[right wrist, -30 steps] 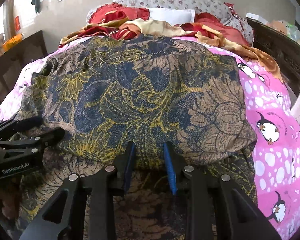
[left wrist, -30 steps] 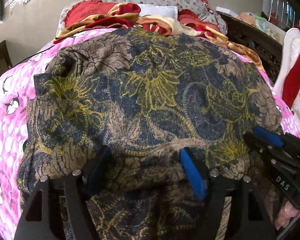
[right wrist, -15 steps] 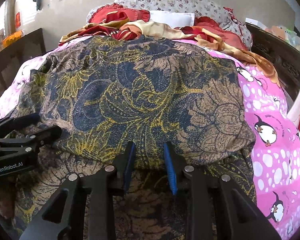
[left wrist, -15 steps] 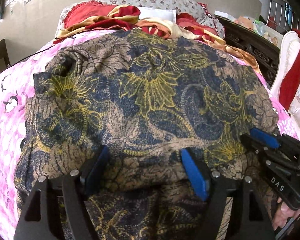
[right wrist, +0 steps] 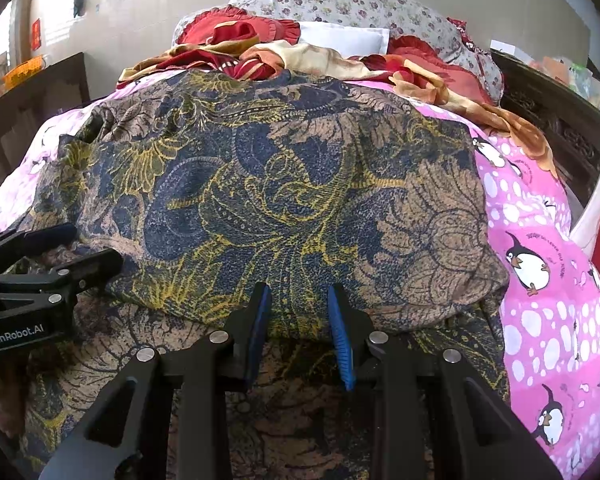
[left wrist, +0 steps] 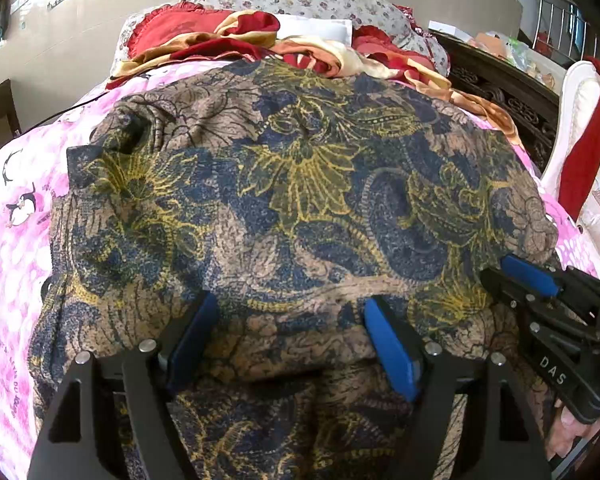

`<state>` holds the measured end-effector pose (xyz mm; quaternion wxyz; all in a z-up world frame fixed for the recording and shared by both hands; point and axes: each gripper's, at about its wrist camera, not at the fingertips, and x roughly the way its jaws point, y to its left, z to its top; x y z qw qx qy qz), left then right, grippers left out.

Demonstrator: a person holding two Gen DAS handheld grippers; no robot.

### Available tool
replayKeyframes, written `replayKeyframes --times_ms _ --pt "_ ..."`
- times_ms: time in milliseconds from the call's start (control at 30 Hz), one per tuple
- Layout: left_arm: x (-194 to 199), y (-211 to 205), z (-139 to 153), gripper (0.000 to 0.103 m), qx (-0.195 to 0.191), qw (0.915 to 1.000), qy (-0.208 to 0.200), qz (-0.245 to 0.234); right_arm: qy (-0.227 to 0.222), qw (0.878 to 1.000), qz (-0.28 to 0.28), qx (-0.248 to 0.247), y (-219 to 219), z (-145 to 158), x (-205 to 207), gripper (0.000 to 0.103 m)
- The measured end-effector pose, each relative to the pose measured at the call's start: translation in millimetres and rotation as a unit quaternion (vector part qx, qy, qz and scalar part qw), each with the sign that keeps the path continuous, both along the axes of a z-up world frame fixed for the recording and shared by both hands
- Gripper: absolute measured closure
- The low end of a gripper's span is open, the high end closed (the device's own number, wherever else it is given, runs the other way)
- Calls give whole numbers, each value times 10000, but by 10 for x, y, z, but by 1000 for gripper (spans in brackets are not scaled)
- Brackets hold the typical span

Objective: Fold small clothes

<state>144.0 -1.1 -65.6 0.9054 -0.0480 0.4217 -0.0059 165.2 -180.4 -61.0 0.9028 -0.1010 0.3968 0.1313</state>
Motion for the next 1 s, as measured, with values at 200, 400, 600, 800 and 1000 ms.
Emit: replayKeyframes --times_ms 200,400,600,800,1000 --pt "3 -2 -2 23 31 10000 -2 10 52 9999 -2 108 -24 -7 17 87" --pt "2 -5 -1 23 1 10000 -7 13 -19 10000 -20 -26 -5 -3 -1 87" --pt "3 -10 -1 23 -14 10000 -8 18 -68 9998 -26 -165 27 -7 -10 87" --pt "20 -6 -10 22 15 10000 8 20 -39 9999 -23 -93 25 -9 -10 87" --pt "20 -8 -11 22 14 10000 7 23 27 10000 -17 69 -15 -11 4 87"
